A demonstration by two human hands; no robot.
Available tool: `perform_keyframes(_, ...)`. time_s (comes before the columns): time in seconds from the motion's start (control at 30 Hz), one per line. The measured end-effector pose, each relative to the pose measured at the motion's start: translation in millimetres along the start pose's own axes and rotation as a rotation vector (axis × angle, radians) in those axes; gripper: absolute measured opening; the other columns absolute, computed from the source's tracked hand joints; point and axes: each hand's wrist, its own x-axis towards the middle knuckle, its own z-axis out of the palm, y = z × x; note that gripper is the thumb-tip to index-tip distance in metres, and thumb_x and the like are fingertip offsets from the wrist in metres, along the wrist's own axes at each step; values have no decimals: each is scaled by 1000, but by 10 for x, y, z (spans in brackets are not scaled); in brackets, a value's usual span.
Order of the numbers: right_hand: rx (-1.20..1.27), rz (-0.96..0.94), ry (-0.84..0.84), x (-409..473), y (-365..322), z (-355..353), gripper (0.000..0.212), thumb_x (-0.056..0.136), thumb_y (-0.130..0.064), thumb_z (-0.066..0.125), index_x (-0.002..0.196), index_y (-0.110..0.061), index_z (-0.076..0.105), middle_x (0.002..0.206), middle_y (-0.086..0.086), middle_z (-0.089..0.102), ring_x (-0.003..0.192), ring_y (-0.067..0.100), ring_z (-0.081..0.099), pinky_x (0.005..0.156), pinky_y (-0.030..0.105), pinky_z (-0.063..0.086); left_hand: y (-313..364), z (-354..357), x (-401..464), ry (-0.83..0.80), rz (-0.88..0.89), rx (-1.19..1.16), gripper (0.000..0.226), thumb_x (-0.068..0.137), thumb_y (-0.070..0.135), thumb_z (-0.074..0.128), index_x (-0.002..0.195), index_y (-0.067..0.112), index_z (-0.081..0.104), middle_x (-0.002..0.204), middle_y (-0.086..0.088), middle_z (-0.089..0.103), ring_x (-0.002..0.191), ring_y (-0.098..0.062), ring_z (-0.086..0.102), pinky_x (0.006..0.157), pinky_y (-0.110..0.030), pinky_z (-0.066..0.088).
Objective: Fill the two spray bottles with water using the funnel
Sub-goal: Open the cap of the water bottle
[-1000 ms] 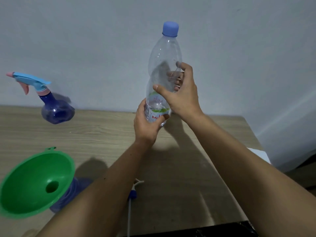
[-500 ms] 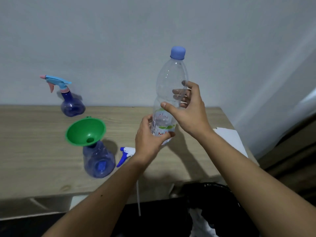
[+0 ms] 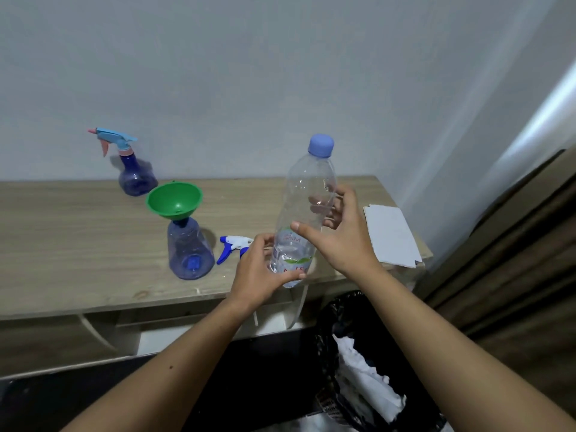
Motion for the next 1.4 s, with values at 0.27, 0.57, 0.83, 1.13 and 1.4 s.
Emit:
perform_keyframes(0.27,15,-17,5,-14,-8,78,88,73,-22,97,143,-25,43,130,-6,68,120,5,67,102,26,55,-97,-31,106,-32,40,-1,97,61,39,108,138,35,47,138,12,63,129,-10,67,107,-39,61)
perform_keyframes(0.57,-34,-3,24,67,-81,16,86,72,-30,97,143,-22,49,131,-9,66,116,5,65,101,31,55,-141,-60,192,-66,51,-35,91,67,41,103,142,31,51,142,7,67,131,-11,67,108,-39,61)
perform_keyframes(0.83,6,-182,178,261,-676,-39,67,74,-41,94,129,-26,58,127,-11,64,119,6,63,102,37,55,-156,-62,261,-90,21,-57,83,73,23,103,139,29,54,138,9,68,129,-7,67,107,-30,60)
perform_keyframes(1.13,159,-86,378,523,-847,182,32,80,-34,91,103,-20,73,94,-8,75,85,8,68,85,34,60,-174,-114,312,-135,17,-66,80,76,30,101,140,28,54,141,8,68,129,-9,69,104,-31,62)
perform_keyframes(1.4,42,-151,121,569,-855,67,10,103,-28,66,109,-30,74,118,-3,67,98,8,67,92,24,53,-169,-128,360,-141,18,-69,74,79,28,98,139,24,55,138,5,70,125,-5,69,101,-23,61)
